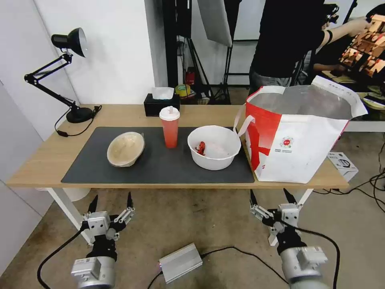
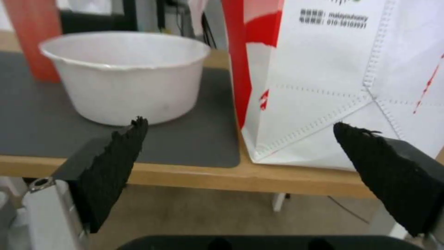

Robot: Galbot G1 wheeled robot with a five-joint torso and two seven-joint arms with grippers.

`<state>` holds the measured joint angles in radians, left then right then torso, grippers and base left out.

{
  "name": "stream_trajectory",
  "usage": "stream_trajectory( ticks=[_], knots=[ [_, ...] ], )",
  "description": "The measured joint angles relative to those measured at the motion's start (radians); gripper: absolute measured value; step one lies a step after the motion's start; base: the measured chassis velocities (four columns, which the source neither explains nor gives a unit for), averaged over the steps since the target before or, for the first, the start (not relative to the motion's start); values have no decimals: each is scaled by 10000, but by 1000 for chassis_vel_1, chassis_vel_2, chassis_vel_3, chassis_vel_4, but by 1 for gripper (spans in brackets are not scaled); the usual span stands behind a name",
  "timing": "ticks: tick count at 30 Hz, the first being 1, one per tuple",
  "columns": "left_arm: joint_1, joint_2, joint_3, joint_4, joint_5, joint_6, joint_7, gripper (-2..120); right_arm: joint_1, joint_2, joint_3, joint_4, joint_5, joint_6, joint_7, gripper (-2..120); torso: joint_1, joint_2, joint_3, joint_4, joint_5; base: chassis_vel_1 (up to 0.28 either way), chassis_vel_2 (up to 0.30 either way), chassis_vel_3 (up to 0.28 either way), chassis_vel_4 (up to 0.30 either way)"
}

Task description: Pick up the trash from the table and place it into the takeout bag.

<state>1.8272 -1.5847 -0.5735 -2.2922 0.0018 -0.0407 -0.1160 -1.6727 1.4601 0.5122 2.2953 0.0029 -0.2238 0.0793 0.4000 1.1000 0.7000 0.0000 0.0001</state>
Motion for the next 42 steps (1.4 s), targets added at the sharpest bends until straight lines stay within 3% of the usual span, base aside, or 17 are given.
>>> stream_trajectory(
  ticks=[1, 9, 26, 42],
  knots=[
    [59, -16, -38, -7, 80, -128, -10, 100, 360, -113, -138, -23, 55, -523, 235, 100, 0, 0, 0, 2, 0, 0, 0, 0, 0],
    [150, -44, -63, -45, 437, -368, 3, 100, 454, -143, -230, -24, 138, -584, 344, 100, 0, -1, 0, 0, -1, 0, 0, 0, 0],
    [181, 52, -119, 124, 1407, -1210, 1302, 100, 483, -130, -249, -12, 227, -537, 416, 100, 0, 0, 0, -1, -1, 0, 0, 0, 0],
    [125, 100, -128, 321, 1473, -1222, 1391, 100, 373, -168, -315, 134, 200, -530, 413, 100, -1, 0, 0, 0, -1, 0, 0, 0, 0]
  ],
)
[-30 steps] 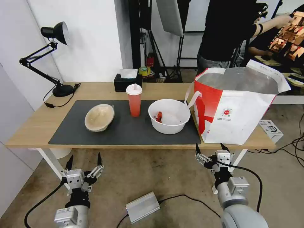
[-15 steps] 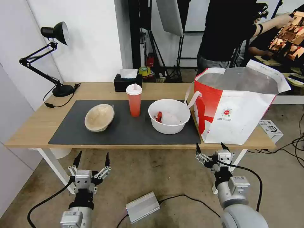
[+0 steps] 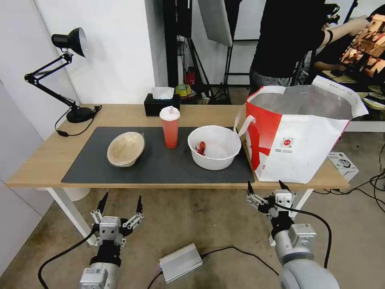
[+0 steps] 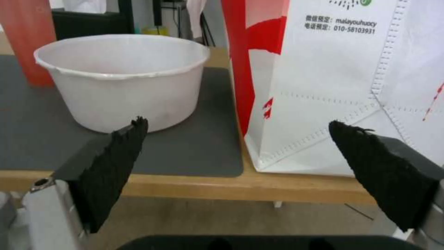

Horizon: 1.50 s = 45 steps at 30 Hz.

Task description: Pick up the trash from the table and place it into the takeout bag.

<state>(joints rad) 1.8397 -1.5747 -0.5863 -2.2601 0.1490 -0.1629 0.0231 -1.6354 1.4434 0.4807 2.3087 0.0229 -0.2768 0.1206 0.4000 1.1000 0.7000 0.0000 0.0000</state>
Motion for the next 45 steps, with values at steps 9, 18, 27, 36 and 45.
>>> stream_trajectory(
  ticks=[9, 18, 27, 36, 45],
  knots=[
    [-19, 27, -14, 35, -19, 11, -22, 100, -212, -175, -99, 254, 176, 100, -34, 100, 0, 0, 0, 0, 0, 0, 0, 0, 0],
    [8, 27, -25, 30, -37, 12, -45, 100, -50, -620, -743, 469, 913, 260, 48, 100, 0, 0, 0, 0, 0, 0, 0, 0, 0],
    [52, -43, -44, -59, -18, 12, -51, 100, 1073, -1952, -1971, 955, 2820, -275, 146, 100, 0, 0, 0, 1, 0, 0, 0, 0, 0],
    [84, -161, -23, -79, 154, 14, -51, 100, 2539, -3523, -2058, 1056, 4969, -344, 131, 100, 0, 0, 0, 1, 0, 0, 0, 0, 0],
    [72, -179, -28, -60, 195, 31, -49, 100, 4721, -5083, -2156, 533, 7522, -224, 29, 100, 1, -1, 1, 1, 0, 0, 0, 0, 0]
  ],
)
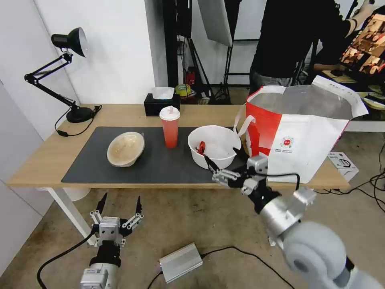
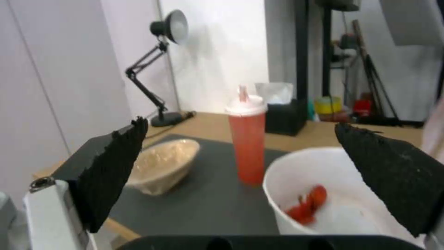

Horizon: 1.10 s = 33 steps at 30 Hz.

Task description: Pick up the trash from the table and place it into the takeout bag.

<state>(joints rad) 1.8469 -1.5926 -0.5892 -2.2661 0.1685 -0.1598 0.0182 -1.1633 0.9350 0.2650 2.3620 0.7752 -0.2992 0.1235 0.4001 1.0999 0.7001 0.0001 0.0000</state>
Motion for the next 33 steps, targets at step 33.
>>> stream_trajectory(
  ticks=[33],
  knots=[
    [5, -6, -127, 94, -91, -15, -36, 100, 6037, -2571, -1746, -2318, 1780, -4298, -3380, 100, 0, 0, -1, -1, 0, 0, 0, 0, 0]
  ],
)
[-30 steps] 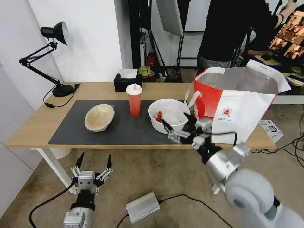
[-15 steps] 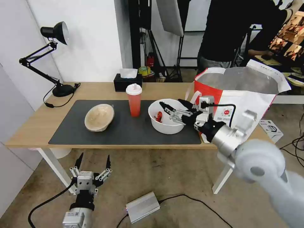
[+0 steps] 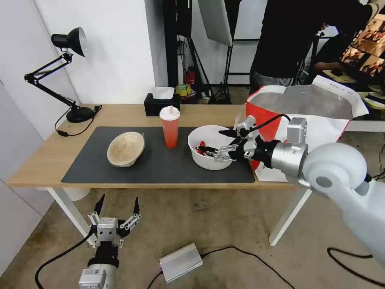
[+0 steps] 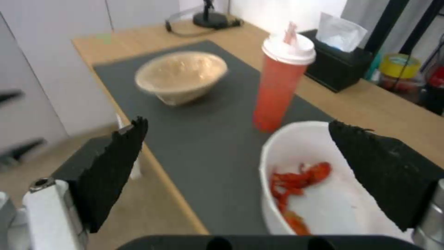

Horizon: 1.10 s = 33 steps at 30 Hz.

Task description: Pick up the trash from the table and place it into the takeout bag.

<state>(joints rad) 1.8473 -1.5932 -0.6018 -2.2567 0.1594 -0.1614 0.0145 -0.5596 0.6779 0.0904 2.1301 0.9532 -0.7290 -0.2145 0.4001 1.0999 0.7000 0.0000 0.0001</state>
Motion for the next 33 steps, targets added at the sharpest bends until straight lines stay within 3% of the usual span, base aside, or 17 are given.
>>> stream_trajectory(
  ticks=[12, 33],
  knots=[
    [-84, 0, -40, 133, -48, -14, -10, 100, 1731, -282, -1898, -1226, -1545, 32, -1382, 100, 0, 0, 1, 0, -1, 0, 0, 0, 0],
    [-224, 4, -42, 295, -117, -20, -12, 100, 2213, 5, -2790, -2170, -2204, 64, -1405, 100, 0, 0, 1, 0, 0, 0, 0, 0, 0]
  ],
)
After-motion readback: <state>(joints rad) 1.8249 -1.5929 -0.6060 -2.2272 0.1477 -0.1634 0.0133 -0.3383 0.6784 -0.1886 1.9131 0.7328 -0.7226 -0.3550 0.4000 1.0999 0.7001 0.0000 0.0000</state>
